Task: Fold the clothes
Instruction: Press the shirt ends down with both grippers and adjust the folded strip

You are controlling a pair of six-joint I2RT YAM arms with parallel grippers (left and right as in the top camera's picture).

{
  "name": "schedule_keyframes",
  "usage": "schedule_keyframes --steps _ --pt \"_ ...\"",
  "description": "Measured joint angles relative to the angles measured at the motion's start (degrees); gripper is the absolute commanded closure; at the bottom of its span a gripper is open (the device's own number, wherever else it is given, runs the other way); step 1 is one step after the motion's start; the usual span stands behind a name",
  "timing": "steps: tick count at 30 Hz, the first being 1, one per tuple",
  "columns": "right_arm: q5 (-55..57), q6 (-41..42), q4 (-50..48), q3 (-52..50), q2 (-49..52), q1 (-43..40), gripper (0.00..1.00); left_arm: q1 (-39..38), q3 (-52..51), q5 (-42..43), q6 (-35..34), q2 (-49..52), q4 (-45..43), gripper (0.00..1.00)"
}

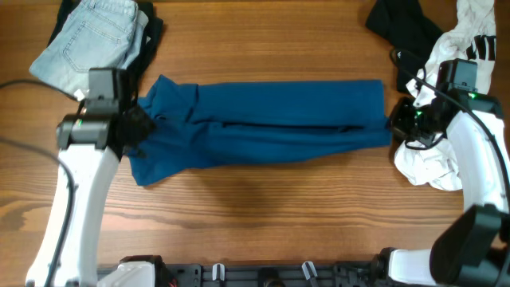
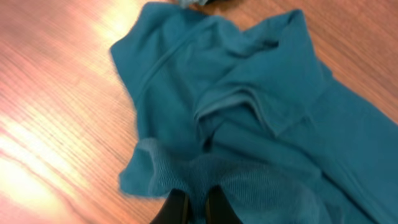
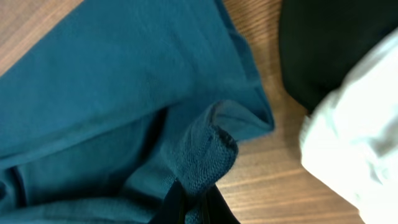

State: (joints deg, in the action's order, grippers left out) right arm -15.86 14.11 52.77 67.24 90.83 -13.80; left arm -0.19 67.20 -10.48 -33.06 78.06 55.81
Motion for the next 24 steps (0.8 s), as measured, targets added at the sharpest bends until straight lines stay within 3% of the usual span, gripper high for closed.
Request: schedule_keyframes --steps 8,11,13,14,16,19,22,24 --pt "-1.3 -1.0 -6.4 0.0 9.7 2.8 0.95 0.0 0.0 0.0 1.7 12.1 -10.0 0.96" --pt "-1.7 -1.0 -10.1 0.0 12.2 3.3 0.90 0.0 0.0 0.0 2.0 14.5 -14.1 0.82" --pt "-1.7 -1.0 -12.3 0.0 13.2 3.3 0.75 0.0 0.0 -0.1 2.4 16.0 -16.7 0.64" --pt "-1.7 -1.1 -13.1 0.0 13.6 3.2 0.62 0.0 0.0 -0.1 2.5 16.5 -17.4 0.53" --pt "-1.7 -1.7 -14.4 0.0 14.0 3.3 0.29 0.0 0.0 -0.2 2.3 17.6 -18.3 0.42" --pt "-2.5 -2.4 -14.8 0.1 14.0 3.3 0.06 0.0 0.0 -0.2 2.8 18.0 -18.3 0.25" --pt "-4.6 -4.2 -14.3 0.9 14.0 3.3 0.00 0.0 0.0 -0.2 3.1 18.0 -18.2 0.00" --pt "-5.2 -5.9 -13.4 2.5 14.0 3.3 0.01 0.0 0.0 -0.2 3.9 17.9 -18.3 0.00"
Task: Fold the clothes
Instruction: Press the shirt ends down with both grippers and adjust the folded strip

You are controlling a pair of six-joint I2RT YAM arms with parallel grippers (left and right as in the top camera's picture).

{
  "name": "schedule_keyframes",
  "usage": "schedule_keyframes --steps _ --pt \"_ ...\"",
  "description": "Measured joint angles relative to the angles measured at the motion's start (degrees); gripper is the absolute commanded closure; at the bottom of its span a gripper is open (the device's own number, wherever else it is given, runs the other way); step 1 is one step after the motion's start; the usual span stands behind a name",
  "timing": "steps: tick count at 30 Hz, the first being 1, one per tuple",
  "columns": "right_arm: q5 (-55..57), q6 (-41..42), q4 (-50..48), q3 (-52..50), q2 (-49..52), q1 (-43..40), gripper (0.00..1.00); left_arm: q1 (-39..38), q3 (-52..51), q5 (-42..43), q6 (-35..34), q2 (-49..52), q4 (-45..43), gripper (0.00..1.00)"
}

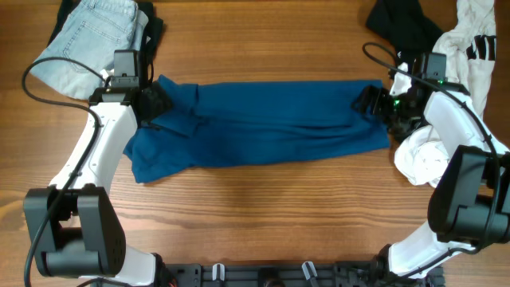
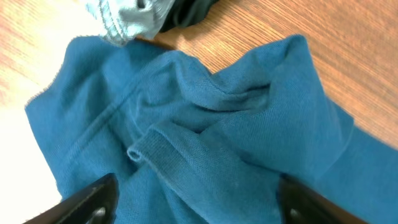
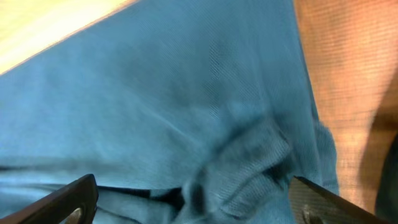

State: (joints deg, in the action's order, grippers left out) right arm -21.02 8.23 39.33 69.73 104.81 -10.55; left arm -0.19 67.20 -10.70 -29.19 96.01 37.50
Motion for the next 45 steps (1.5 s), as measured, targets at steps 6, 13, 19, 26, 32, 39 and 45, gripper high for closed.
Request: schedule_keyframes --steps 6,13,19,26,32,39,45 --pt "5.4 -4.3 1.9 2.7 0.0 0.0 0.00 0.1 0.0 -0.5 4.5 0.0 2.0 0.00" --pt "10.3 -9.1 1.4 2.7 3.1 0.0 0.00 3.2 0.0 -0.6 6.3 -0.4 2.2 0.00" --pt "12.1 -10.1 0.7 2.7 6.9 0.0 0.12 5.9 0.0 -0.6 6.4 -0.4 2.2 0.00" --pt "11.8 -10.7 -0.6 2.8 8.3 0.0 0.36 6.1 0.0 -0.6 6.4 -0.4 1.5 0.00" --pt "9.0 -10.6 -2.2 2.5 8.6 0.0 0.65 6.1 0.0 -0.6 6.4 -0.4 1.0 0.00" --pt "7.6 -7.3 -3.2 1.6 8.7 0.0 0.96 6.1 0.0 -0.6 6.5 -0.4 0.8 0.00" --pt "6.8 -5.4 1.9 3.9 9.1 -1.5 0.96 6.1 0.0 -0.6 6.5 -0.4 0.8 0.00"
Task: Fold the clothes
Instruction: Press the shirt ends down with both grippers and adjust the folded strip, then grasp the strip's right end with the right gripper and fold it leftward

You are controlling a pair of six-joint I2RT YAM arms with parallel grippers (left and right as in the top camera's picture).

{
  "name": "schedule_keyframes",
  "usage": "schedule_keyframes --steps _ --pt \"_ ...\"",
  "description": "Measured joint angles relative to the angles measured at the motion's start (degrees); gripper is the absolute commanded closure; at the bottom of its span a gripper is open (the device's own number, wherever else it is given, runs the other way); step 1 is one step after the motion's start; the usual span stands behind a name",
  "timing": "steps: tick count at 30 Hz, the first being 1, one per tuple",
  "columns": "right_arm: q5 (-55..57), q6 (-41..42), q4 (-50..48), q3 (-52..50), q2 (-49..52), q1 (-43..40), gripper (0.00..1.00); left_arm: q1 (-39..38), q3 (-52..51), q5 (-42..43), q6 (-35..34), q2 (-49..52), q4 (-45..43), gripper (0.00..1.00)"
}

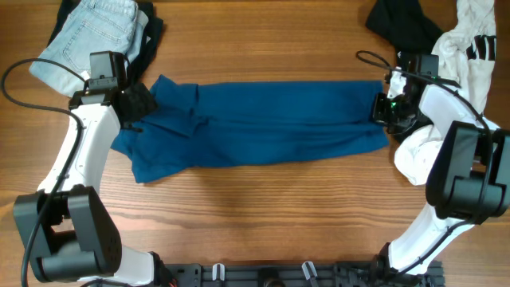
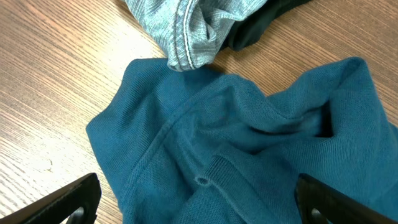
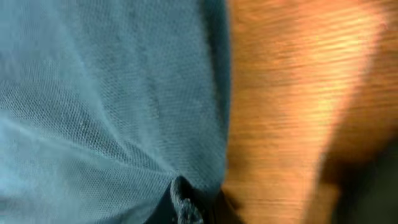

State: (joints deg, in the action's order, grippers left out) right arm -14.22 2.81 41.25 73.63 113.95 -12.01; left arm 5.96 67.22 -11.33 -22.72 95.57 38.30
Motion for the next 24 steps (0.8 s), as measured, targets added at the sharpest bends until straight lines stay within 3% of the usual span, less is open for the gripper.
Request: schedule_keyframes --steps 8,13,17,24 --pt "-0.3 -0.5 18.4 17.6 0.4 -5.1 0.96 0.5 0.0 -1.4 0.2 0.0 0.0 0.00" --pt "-0.3 -1.6 24.9 25.1 0.4 -5.0 0.96 2.2 0.0 -1.8 0.2 0.0 0.1 0.00" --pt "0.1 -1.6 27.2 26.3 0.4 -1.8 0.96 3.7 0.0 -2.2 0.2 0.0 0.2 0.00" --pt "0.3 -1.5 28.0 26.3 0.4 10.7 0.96 4.2 0.0 -2.4 0.4 0.0 1.0 0.00"
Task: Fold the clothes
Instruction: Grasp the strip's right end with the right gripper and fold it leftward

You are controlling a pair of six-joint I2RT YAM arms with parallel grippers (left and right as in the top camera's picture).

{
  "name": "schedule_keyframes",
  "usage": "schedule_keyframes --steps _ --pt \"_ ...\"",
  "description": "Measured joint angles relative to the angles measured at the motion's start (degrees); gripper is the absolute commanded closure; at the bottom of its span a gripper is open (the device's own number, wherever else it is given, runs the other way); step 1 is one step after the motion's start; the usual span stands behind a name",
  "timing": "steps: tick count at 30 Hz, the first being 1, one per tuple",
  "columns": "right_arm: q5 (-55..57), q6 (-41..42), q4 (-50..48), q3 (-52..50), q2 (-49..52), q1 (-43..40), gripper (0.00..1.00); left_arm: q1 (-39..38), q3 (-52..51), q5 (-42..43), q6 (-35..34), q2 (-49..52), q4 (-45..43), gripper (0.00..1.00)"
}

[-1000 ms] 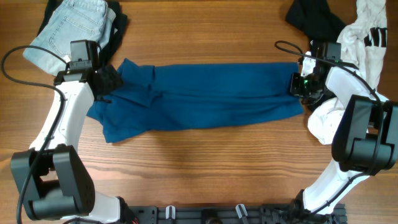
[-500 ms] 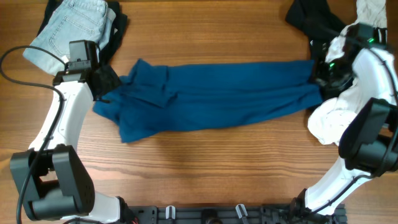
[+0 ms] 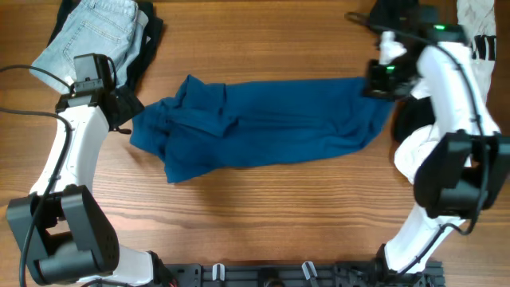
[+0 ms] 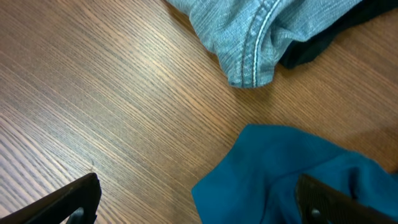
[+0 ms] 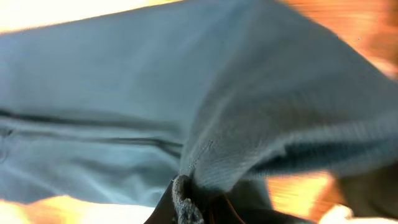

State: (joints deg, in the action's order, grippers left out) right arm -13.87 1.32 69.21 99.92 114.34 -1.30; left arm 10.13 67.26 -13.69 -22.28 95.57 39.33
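Note:
A blue garment (image 3: 271, 119) lies lengthwise across the table, bunched and creased at its left end. My right gripper (image 3: 381, 80) is shut on its far right corner and holds that end up off the wood. The right wrist view shows blue cloth (image 5: 124, 93) pinched in the shut gripper (image 5: 196, 199). My left gripper (image 3: 121, 108) stands open just left of the garment's left end. The left wrist view has the blue edge (image 4: 292, 180) between its widely spread fingers (image 4: 68, 199).
Folded light jeans (image 3: 92, 36) lie at the far left on a black garment (image 3: 151, 32), also seen as jeans (image 4: 261, 31) in the left wrist view. Another black garment (image 3: 398, 20) and white clothing (image 3: 430, 163) lie at the right.
My right gripper, still shut on the garment's right edge, now sits farther back with that end raised. The garment's left end has shifted right and bunched. My open left gripper is now beside it.
Both grippers were first shut on the near corners of the spread blue garment. Then both were open over its far corners. Later the right was shut on the right edge while the left stayed open over the collar end. Now the right end is lifted.

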Motion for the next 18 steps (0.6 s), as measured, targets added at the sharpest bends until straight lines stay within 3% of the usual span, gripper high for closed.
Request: schedule_keyframes --steps 9,18 --pt "0.0 3.7 -4.3 0.0 0.0 13.8 0.96 0.0 0.0 0.0 0.2 0.0 0.1 0.00" --pt "0.0 7.1 -9.9 0.0 0.0 22.4 0.96 0.0 0.0 0.2 0.2 0.0 0.1 0.00"
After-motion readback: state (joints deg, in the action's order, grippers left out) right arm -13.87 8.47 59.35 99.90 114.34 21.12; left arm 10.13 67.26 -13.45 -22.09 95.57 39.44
